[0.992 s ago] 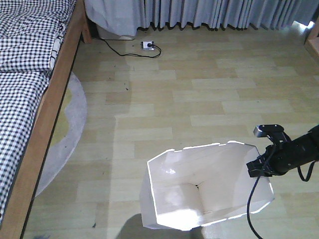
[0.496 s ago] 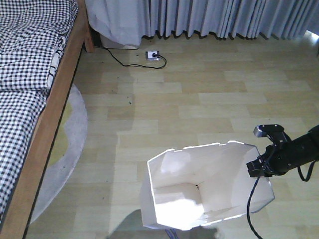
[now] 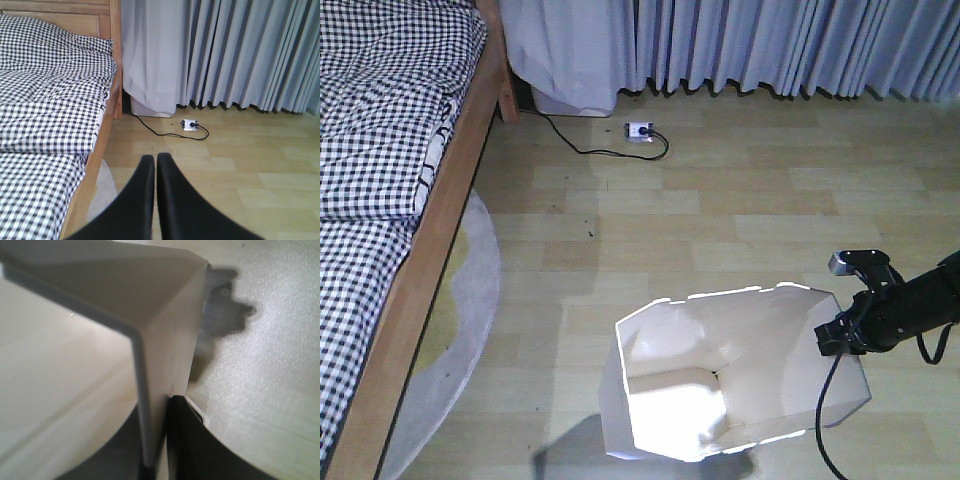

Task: Move trash bin to bedside with robot
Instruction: 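Drive forward carrying the bin toward the bed's foot near the outlet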

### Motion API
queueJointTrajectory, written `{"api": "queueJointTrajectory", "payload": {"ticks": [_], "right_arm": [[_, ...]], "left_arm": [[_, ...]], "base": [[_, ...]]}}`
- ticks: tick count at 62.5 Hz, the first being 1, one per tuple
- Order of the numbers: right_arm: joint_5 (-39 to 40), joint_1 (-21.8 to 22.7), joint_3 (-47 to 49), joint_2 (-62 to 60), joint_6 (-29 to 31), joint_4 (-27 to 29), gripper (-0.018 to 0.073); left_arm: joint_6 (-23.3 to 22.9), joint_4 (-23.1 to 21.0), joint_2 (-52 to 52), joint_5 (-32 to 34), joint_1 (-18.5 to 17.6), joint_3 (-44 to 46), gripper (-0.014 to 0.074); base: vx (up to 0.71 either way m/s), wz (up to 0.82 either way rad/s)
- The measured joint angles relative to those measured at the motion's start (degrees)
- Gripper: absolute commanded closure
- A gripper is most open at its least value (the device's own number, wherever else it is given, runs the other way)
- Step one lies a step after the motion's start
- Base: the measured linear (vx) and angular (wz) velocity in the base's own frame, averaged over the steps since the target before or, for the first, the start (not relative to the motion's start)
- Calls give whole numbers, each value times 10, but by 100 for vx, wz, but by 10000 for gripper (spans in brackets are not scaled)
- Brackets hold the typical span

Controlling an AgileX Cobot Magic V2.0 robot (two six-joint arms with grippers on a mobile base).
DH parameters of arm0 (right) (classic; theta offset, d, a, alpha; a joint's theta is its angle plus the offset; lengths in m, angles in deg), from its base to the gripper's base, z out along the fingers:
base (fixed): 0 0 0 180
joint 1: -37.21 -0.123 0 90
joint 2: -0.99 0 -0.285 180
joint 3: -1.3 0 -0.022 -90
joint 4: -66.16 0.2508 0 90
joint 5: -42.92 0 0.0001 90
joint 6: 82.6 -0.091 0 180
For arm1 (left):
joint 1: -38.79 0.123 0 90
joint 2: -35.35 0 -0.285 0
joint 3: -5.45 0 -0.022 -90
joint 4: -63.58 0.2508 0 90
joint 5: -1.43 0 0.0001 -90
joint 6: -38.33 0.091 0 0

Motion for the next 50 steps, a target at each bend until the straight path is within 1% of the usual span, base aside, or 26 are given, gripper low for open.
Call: {"api": "queueJointTrajectory", "payload": {"ticks": [50], "right_arm": [[0,0,0,0,0,0,564]], "left_arm": [[0,0,0,0,0,0,602]], "base": [[28,-3]]}}
